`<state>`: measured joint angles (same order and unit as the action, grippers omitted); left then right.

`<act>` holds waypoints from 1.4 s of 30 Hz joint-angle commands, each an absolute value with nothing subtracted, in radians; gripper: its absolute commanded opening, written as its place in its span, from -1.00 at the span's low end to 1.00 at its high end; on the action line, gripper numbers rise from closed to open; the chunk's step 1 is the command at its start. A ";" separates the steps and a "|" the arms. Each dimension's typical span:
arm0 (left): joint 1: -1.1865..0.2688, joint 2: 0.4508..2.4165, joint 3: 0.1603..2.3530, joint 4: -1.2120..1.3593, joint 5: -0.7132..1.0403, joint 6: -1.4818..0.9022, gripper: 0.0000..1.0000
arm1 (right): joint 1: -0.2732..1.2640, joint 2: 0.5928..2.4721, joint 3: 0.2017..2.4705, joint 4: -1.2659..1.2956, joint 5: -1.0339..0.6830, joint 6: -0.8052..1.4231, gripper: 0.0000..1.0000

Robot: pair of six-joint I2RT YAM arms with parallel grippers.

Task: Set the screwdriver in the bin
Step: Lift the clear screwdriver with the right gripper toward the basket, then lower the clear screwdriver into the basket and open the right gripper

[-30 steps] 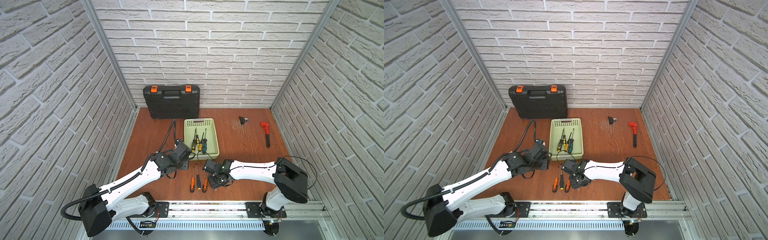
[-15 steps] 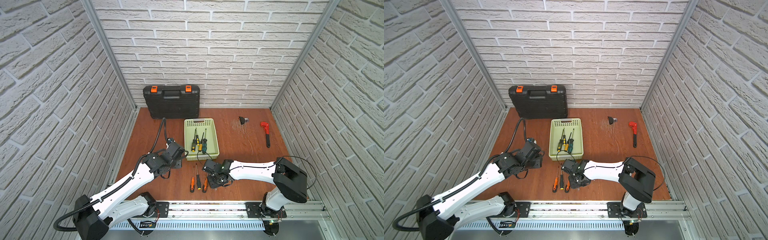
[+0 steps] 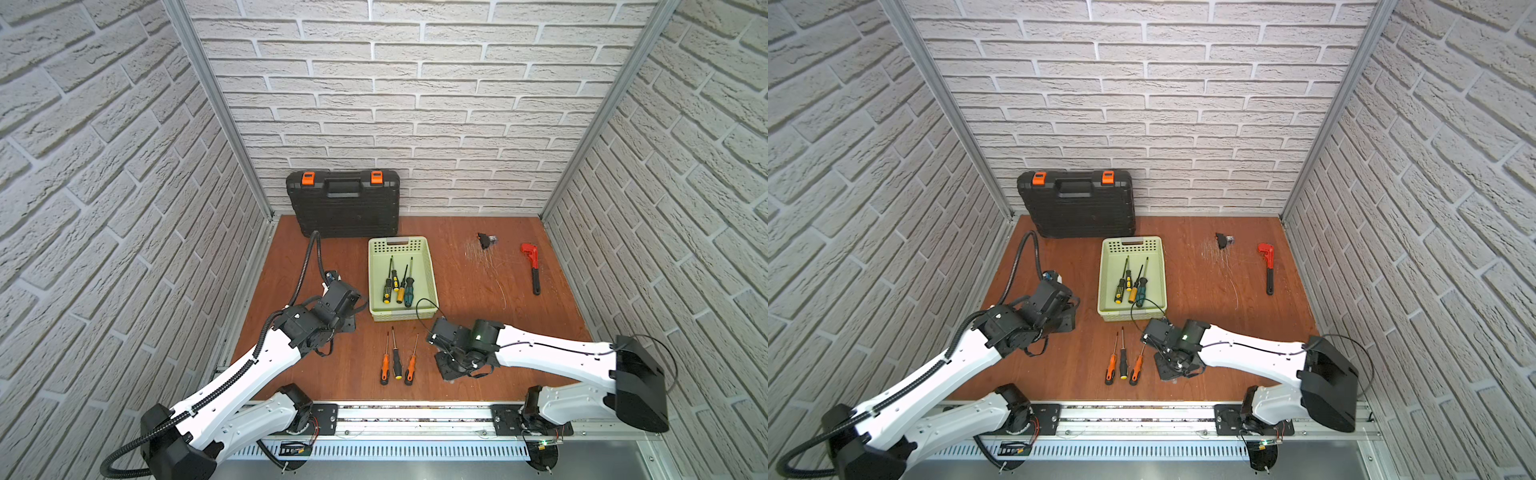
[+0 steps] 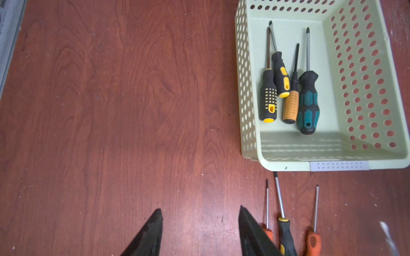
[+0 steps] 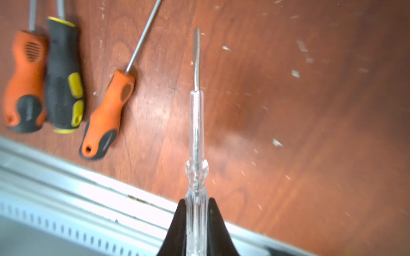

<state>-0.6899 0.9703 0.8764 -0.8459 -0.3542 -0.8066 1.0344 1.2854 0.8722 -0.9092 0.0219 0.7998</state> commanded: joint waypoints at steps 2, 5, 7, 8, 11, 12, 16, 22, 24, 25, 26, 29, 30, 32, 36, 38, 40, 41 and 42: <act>-0.666 0.977 0.913 -0.847 -0.387 -0.793 0.12 | 1.039 1.187 0.977 -1.057 0.046 0.759 -0.89; -0.660 0.995 0.926 -0.837 -0.388 -0.785 0.12 | 1.039 1.212 1.083 -1.070 0.105 0.739 -0.89; -0.658 1.006 0.937 -0.836 -0.387 -0.777 0.12 | 1.029 1.258 1.158 -1.038 0.157 0.708 -0.89; -0.659 1.010 0.944 -0.837 -0.385 -0.773 0.12 | 1.011 1.290 1.198 -1.011 0.165 0.682 -0.89; -0.659 1.005 0.951 -0.848 -0.379 -0.770 0.12 | 0.921 1.403 1.310 -0.940 0.137 0.627 -0.89; -0.659 0.996 0.949 -0.850 -0.374 -0.772 0.12 | 0.896 1.431 1.332 -0.913 0.124 0.618 -0.89; -0.658 0.931 0.913 -0.857 -0.388 -0.799 0.13 | 0.801 1.529 1.365 -0.781 0.100 0.595 -0.89; -0.644 0.905 0.888 -0.850 -0.419 -0.811 0.13 | 0.725 1.729 1.502 -0.758 0.077 0.523 -0.89; -0.643 0.911 0.889 -0.848 -0.415 -0.807 0.13 | 0.704 1.781 1.528 -0.759 0.064 0.520 -0.89; -0.643 0.913 0.889 -0.845 -0.412 -0.805 0.14 | 0.695 1.802 1.529 -0.750 0.059 0.525 -0.89; -0.643 0.911 0.887 -0.844 -0.407 -0.802 0.13 | 0.687 1.820 1.527 -0.741 0.051 0.531 -0.89; -0.641 0.896 0.875 -0.839 -0.402 -0.802 0.14 | 0.673 1.866 1.519 -0.724 0.048 0.544 -0.89; -0.641 0.889 0.869 -0.832 -0.400 -0.805 0.14 | 0.671 1.880 1.520 -0.725 0.052 0.546 -0.89; -0.641 0.874 0.846 -0.806 -0.395 -0.812 0.14 | 0.669 1.912 1.535 -0.746 0.067 0.550 -0.89; -0.635 0.875 0.820 -0.767 -0.382 -0.825 0.15 | 0.659 1.954 1.535 -0.739 0.076 0.568 -0.88; -0.633 0.883 0.818 -0.765 -0.379 -0.824 0.15 | 0.654 1.971 1.550 -0.749 0.074 0.570 -0.88; -0.631 0.886 0.818 -0.768 -0.376 -0.819 0.15 | 0.654 2.012 1.561 -0.755 0.079 0.566 -0.87; -0.630 0.884 0.818 -0.769 -0.377 -0.818 0.15 | 0.653 2.022 1.566 -0.760 0.084 0.563 -0.87; -0.629 0.881 0.816 -0.767 -0.377 -0.818 0.15 | 0.653 2.027 1.569 -0.762 0.088 0.560 -0.86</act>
<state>-0.6357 0.8879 0.8257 -0.8059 -0.3733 -0.8127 0.6571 2.0155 1.5410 -0.7547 0.0677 0.5579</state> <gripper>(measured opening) 0.575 0.155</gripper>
